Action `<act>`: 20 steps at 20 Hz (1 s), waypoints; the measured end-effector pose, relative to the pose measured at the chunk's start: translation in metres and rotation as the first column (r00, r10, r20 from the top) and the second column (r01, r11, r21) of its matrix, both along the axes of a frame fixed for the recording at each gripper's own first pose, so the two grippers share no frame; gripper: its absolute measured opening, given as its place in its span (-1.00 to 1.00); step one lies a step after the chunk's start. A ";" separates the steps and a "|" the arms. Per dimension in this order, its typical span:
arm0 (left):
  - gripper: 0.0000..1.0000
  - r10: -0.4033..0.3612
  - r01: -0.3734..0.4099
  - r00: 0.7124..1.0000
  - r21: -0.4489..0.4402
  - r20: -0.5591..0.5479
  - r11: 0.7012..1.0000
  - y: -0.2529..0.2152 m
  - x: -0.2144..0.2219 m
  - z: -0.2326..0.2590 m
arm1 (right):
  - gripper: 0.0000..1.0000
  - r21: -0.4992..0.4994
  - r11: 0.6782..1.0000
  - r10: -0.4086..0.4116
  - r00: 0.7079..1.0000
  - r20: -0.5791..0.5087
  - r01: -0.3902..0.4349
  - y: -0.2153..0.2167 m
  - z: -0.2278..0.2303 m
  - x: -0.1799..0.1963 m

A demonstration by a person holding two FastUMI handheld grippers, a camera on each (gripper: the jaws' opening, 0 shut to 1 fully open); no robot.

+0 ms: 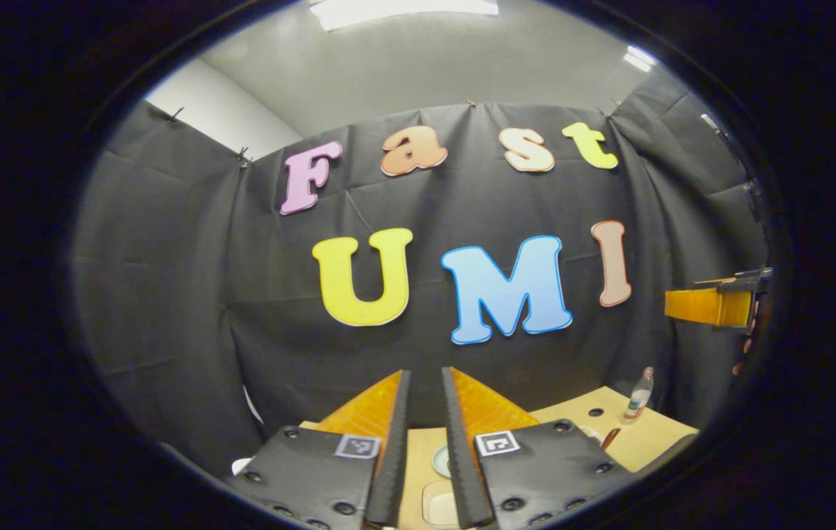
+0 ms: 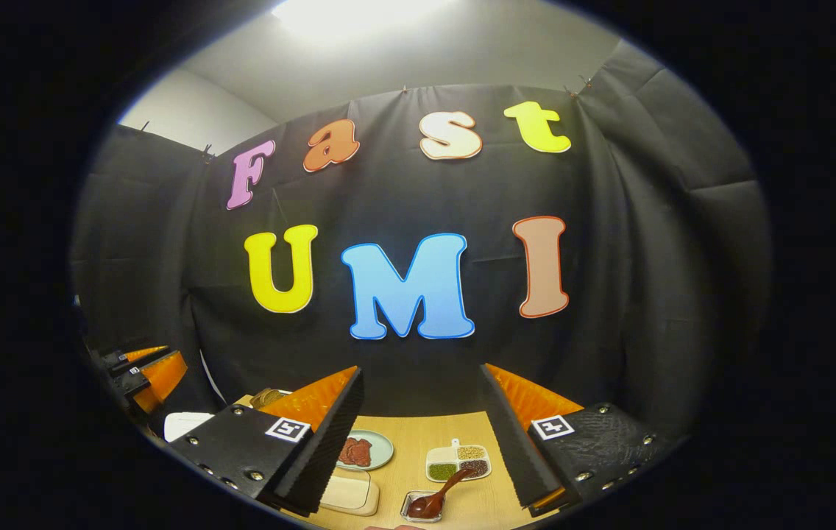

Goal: Close the left gripper, press the button to open the rice cooker; take a wooden spoon from the chopstick holder with the right hand, scoop a spoonful of rice and pour it into the rice cooker, then put the wooden spoon back into the chopstick holder.

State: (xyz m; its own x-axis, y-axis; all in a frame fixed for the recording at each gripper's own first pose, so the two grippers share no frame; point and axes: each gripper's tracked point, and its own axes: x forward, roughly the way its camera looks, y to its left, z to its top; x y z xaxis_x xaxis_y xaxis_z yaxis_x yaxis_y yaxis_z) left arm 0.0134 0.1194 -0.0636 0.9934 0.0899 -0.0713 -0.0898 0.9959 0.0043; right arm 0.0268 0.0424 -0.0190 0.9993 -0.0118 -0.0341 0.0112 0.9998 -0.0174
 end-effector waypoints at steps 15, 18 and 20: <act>-0.85 0.117 -0.170 0.951 -0.167 -0.287 0.971 0.113 -0.039 -0.135 | 0.87 -0.016 0.998 0.052 0.998 -0.038 -0.053 0.018 -0.012 0.007; -0.78 0.115 -0.200 0.929 -0.216 -0.353 0.956 0.129 -0.043 -0.162 | 0.87 -0.014 0.998 0.053 0.997 -0.054 -0.054 0.018 -0.018 0.007; -0.84 0.123 -0.221 0.914 -0.219 -0.387 0.951 0.138 -0.049 -0.181 | 0.87 -0.018 0.999 0.048 0.997 -0.057 -0.049 0.015 -0.019 0.007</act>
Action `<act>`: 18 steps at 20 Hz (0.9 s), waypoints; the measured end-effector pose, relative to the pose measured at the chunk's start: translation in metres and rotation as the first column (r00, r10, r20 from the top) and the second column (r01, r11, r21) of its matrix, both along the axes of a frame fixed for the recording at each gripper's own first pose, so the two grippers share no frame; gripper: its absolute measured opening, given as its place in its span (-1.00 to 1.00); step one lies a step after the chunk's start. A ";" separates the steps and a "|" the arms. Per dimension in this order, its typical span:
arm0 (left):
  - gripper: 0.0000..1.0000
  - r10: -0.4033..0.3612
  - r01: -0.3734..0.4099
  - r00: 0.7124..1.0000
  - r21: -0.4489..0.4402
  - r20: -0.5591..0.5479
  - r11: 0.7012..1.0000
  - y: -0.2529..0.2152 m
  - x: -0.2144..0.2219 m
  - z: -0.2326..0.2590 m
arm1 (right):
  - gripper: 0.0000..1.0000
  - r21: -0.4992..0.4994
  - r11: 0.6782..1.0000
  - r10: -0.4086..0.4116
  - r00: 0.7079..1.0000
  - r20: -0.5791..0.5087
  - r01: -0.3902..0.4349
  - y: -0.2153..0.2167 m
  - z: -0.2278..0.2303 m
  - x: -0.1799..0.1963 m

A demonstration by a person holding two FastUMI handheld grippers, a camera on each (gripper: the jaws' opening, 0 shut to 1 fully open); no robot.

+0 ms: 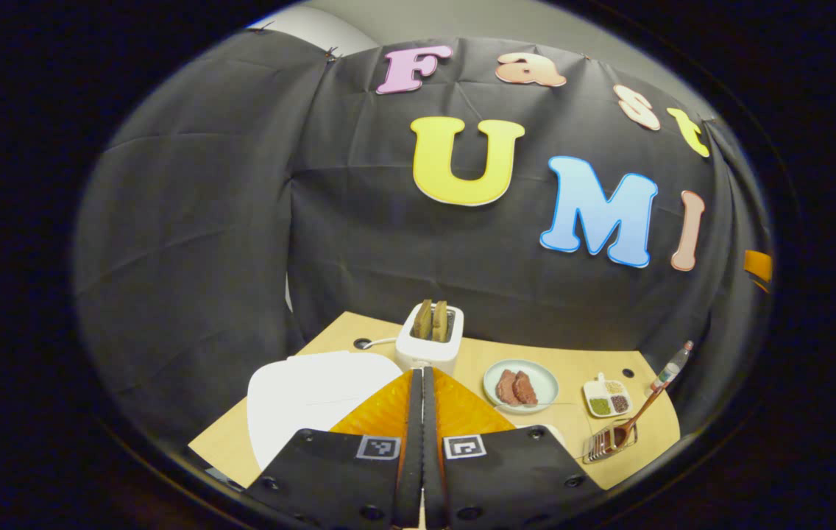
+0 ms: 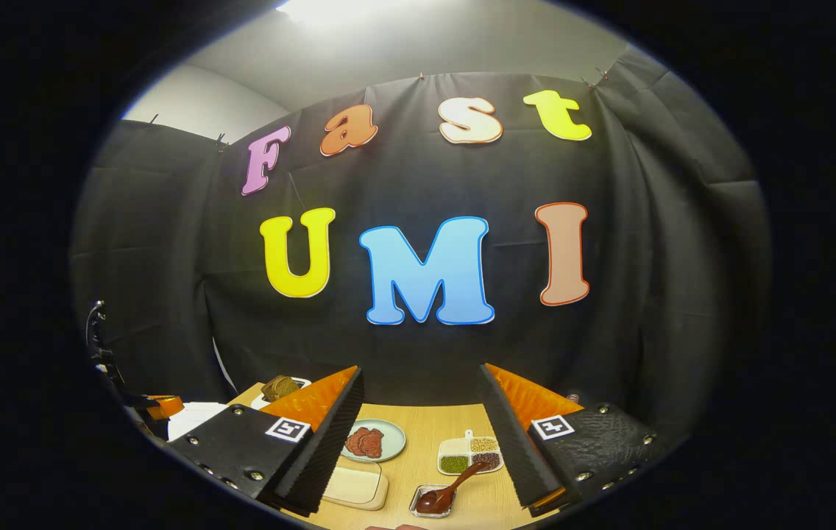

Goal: Close the left gripper, press the button to open the rice cooker; take a wooden spoon from the chopstick holder with the right hand, scoop a spoonful of rice and pour it into the rice cooker, then put the wooden spoon back into the chopstick holder.

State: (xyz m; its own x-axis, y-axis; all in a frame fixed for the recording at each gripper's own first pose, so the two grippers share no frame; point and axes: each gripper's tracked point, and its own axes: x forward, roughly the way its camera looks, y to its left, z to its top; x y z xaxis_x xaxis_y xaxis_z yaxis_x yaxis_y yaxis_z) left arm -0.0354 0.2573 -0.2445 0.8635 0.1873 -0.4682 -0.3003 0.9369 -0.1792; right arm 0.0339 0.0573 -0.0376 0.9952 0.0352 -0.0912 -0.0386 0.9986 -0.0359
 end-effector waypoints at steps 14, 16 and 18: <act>-0.80 0.043 -0.064 0.979 -0.097 -0.200 0.993 0.014 -0.048 -0.103 | 0.87 0.006 1.000 -0.009 0.999 -0.037 0.009 -0.004 -0.014 0.000; -0.84 0.048 -0.074 0.975 -0.110 -0.218 0.991 0.014 -0.049 -0.111 | 0.88 0.005 1.000 -0.008 0.999 -0.041 0.008 -0.004 -0.016 -0.001; -0.84 0.051 -0.076 0.976 -0.114 -0.212 0.990 0.013 -0.050 -0.111 | 0.88 0.008 1.000 -0.008 0.999 -0.044 0.009 -0.003 -0.018 -0.002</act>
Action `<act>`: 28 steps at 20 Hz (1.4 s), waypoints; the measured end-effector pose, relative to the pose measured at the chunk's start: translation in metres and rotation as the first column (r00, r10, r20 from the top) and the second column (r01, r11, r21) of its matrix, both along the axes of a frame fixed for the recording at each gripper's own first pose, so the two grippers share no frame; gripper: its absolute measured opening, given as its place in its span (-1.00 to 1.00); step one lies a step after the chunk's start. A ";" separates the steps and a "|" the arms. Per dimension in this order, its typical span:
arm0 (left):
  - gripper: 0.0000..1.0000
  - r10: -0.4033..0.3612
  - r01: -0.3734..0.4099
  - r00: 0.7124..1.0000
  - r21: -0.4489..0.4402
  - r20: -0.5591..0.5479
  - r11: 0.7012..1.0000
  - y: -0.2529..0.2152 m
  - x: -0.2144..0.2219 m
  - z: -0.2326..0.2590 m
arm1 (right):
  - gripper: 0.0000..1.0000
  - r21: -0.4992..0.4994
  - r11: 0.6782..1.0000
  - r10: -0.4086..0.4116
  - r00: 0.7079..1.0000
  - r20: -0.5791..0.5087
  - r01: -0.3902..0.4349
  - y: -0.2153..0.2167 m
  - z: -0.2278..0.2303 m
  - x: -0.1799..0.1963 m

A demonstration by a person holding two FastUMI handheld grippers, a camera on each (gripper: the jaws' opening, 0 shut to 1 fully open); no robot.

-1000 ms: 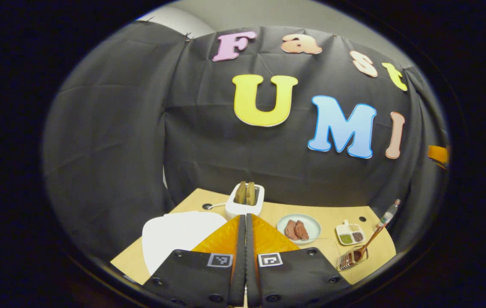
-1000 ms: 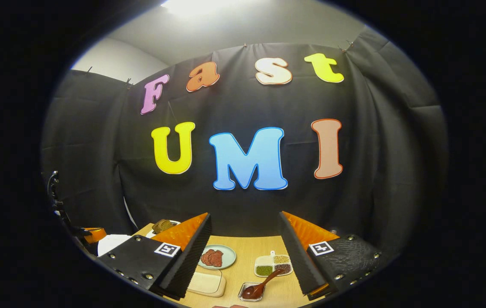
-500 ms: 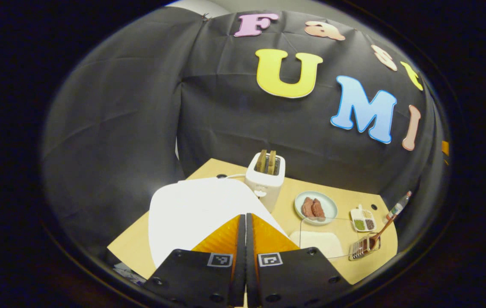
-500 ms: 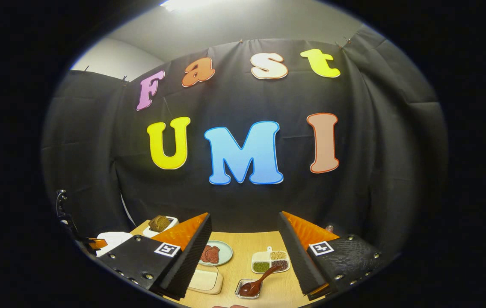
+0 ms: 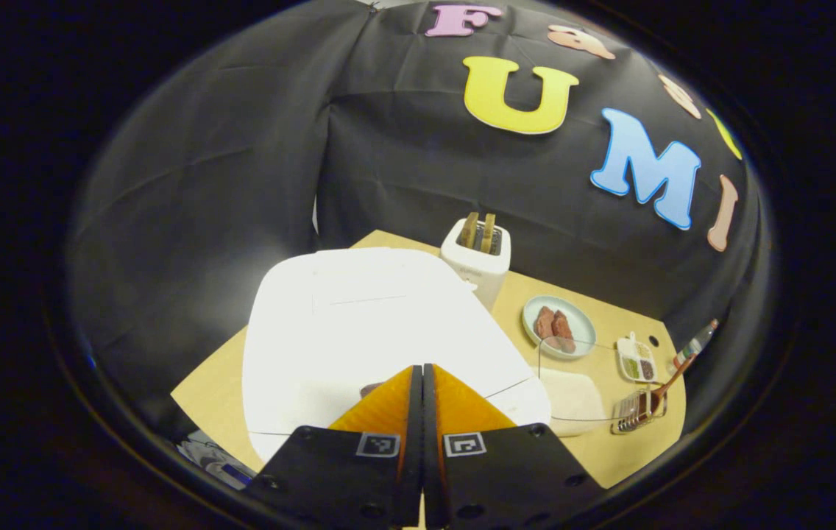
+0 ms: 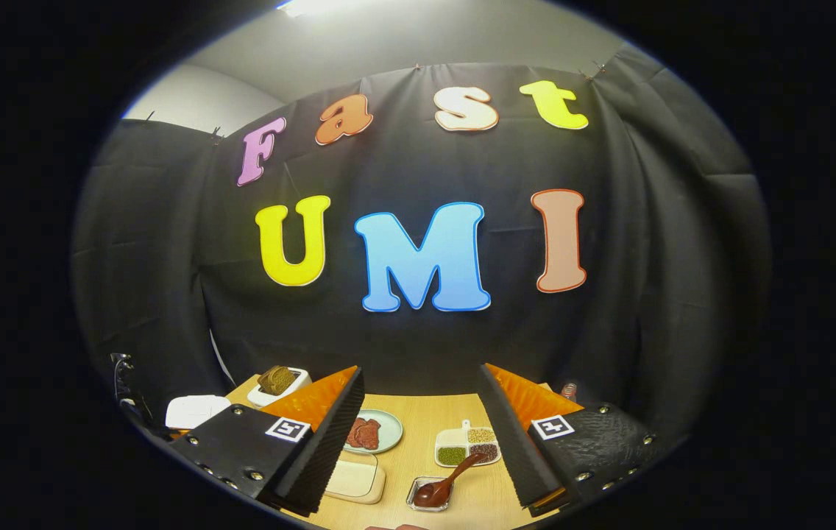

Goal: Close the left gripper, press the button to open the rice cooker; take a wooden spoon from the chopstick holder with the right hand, scoop a spoonful of rice and pour it into the rice cooker, then put the wooden spoon back into the chopstick holder.

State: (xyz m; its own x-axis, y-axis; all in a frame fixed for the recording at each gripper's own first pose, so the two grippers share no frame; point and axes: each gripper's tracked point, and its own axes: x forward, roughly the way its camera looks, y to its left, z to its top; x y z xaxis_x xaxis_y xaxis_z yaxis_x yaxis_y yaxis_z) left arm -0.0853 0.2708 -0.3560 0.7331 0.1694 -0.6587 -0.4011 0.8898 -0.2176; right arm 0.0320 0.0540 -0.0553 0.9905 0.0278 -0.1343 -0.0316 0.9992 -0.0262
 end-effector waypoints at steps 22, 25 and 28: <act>0.43 0.069 -0.142 0.955 0.240 0.290 0.960 0.046 0.042 0.160 | 0.88 0.045 0.999 -0.022 1.000 0.000 0.022 -0.019 -0.003 -0.006; 0.87 0.063 -0.151 0.933 0.229 0.354 0.962 0.040 0.051 0.194 | 0.87 0.042 0.999 -0.027 1.000 0.004 0.026 -0.023 -0.003 -0.005; 0.92 0.046 -0.159 0.900 0.228 0.433 0.961 0.031 0.052 0.225 | 0.87 0.049 0.998 -0.034 0.999 0.001 0.034 -0.027 -0.006 -0.006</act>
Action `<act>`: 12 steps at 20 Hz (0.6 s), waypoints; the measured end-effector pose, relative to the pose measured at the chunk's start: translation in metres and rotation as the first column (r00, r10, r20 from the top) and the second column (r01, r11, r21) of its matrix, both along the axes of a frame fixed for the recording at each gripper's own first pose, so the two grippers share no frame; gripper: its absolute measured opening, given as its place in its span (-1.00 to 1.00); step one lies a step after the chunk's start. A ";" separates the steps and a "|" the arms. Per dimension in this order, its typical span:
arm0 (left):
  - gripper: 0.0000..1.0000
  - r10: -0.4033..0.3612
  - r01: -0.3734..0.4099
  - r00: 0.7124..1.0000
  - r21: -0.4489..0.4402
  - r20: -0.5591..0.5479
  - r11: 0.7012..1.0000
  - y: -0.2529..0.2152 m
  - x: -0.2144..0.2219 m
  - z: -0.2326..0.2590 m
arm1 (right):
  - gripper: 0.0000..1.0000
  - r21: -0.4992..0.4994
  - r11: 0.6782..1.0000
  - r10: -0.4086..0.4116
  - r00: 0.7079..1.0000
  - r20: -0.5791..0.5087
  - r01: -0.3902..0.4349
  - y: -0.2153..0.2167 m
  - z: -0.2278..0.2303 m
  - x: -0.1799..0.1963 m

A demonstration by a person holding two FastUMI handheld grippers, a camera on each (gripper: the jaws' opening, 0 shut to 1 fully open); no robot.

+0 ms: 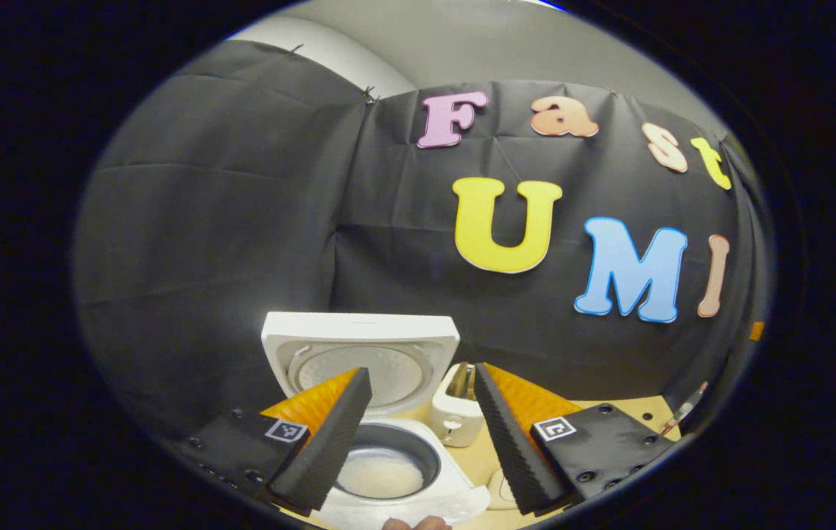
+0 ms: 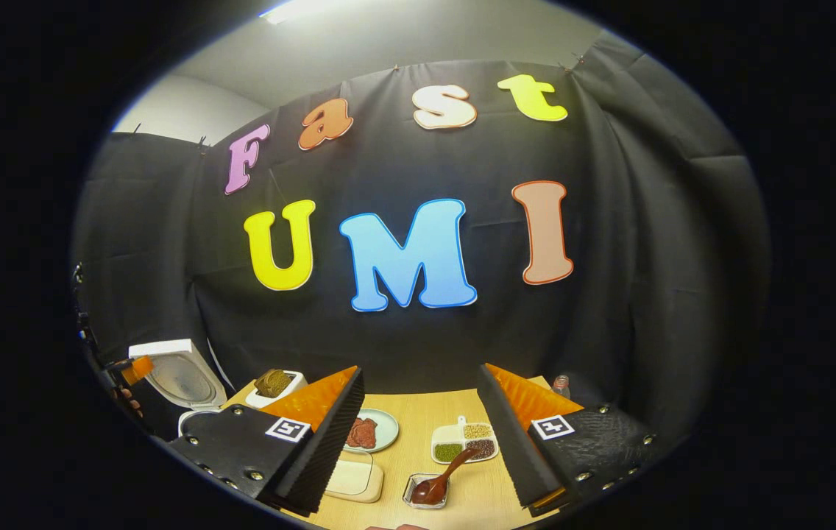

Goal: Close the left gripper, press the button to open the rice cooker; take a wooden spoon from the chopstick holder with the right hand, scoop a spoonful of rice and pour it into the rice cooker, then put the wooden spoon back into the chopstick holder.

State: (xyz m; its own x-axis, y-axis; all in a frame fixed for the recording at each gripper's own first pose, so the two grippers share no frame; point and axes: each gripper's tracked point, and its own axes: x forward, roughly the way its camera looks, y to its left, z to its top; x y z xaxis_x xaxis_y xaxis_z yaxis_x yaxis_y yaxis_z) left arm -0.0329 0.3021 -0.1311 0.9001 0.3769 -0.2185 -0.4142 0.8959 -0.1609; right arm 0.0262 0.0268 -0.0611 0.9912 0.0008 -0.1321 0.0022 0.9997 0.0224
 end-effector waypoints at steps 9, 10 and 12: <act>0.96 -0.075 0.066 0.989 0.080 0.125 0.995 -0.031 -0.005 0.057 | 0.87 0.001 1.000 -0.016 1.000 -0.005 0.016 -0.010 -0.008 0.002; 0.96 -0.082 0.072 0.989 0.081 0.125 0.994 -0.035 -0.005 0.057 | 0.89 0.001 1.000 -0.015 1.000 -0.002 0.015 -0.009 -0.007 0.002; 0.96 -0.095 0.085 0.988 0.082 0.121 0.993 -0.041 -0.006 0.057 | 0.87 -0.003 1.000 -0.015 1.000 0.002 0.015 -0.010 -0.007 0.003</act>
State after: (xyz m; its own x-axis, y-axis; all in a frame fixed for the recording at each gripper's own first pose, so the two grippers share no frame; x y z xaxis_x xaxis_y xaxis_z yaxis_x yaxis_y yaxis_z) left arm -0.0386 0.2612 -0.0744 0.9495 0.3043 -0.0760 -0.3122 0.9402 -0.1363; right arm 0.0287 0.0169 -0.0678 0.9914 -0.0141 -0.1298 0.0168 0.9997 0.0196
